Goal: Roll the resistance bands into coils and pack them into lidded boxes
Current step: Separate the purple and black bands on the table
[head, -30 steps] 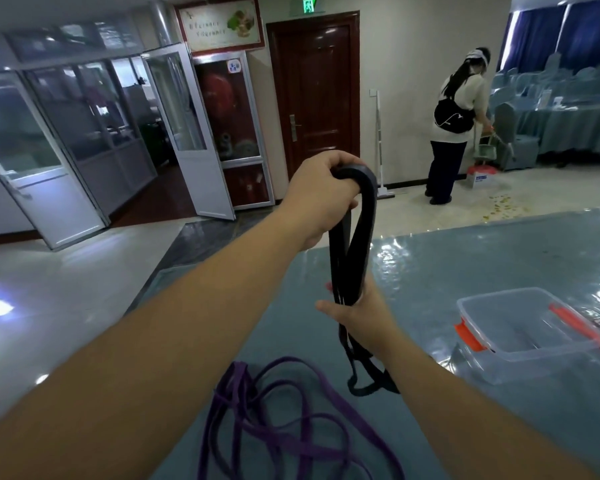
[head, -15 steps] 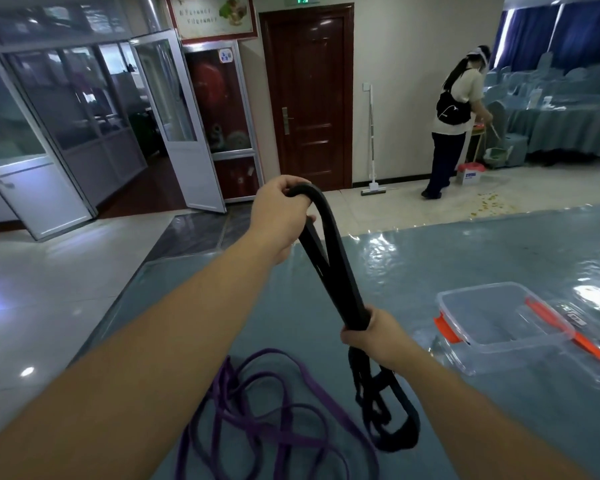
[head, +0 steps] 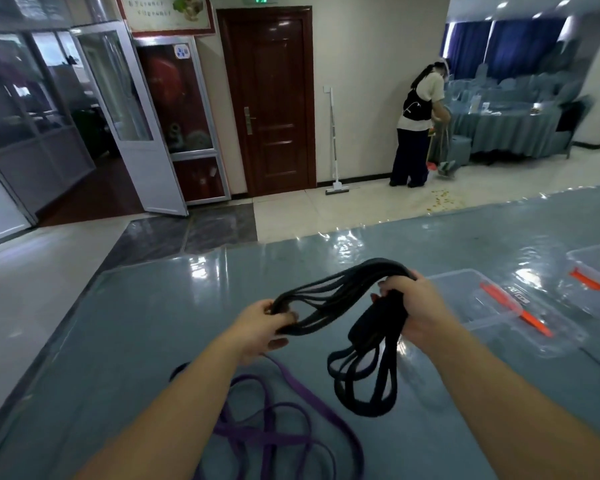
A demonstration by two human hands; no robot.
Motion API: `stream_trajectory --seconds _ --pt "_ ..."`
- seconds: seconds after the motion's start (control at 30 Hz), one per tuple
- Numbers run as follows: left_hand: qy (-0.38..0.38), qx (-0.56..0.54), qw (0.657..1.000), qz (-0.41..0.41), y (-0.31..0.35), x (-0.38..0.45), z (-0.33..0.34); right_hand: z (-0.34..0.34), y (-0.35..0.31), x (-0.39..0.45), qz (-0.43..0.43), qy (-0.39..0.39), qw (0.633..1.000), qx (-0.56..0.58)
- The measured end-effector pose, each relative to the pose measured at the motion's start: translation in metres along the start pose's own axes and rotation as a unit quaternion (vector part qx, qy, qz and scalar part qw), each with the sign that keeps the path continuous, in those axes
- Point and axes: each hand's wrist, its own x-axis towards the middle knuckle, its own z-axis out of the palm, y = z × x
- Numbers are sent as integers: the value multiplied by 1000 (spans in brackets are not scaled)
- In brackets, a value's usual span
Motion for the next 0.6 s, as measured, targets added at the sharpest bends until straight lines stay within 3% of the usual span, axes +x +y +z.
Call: stream_trajectory --seconds 0.17,0.3,0.4,0.6 --pt "-112 173 977 51 -44 -7 29 10 8 -22 0 8 1000 -19" --pt "-98 232 954 161 -50 -8 36 11 20 -46 -15 49 997 -56" --pt "-168 227 935 216 -43 -18 40 9 32 -59 -36 94 994 -43" --pt "-293 183 913 218 -40 -52 86 13 52 -84 -58 188 979 48"
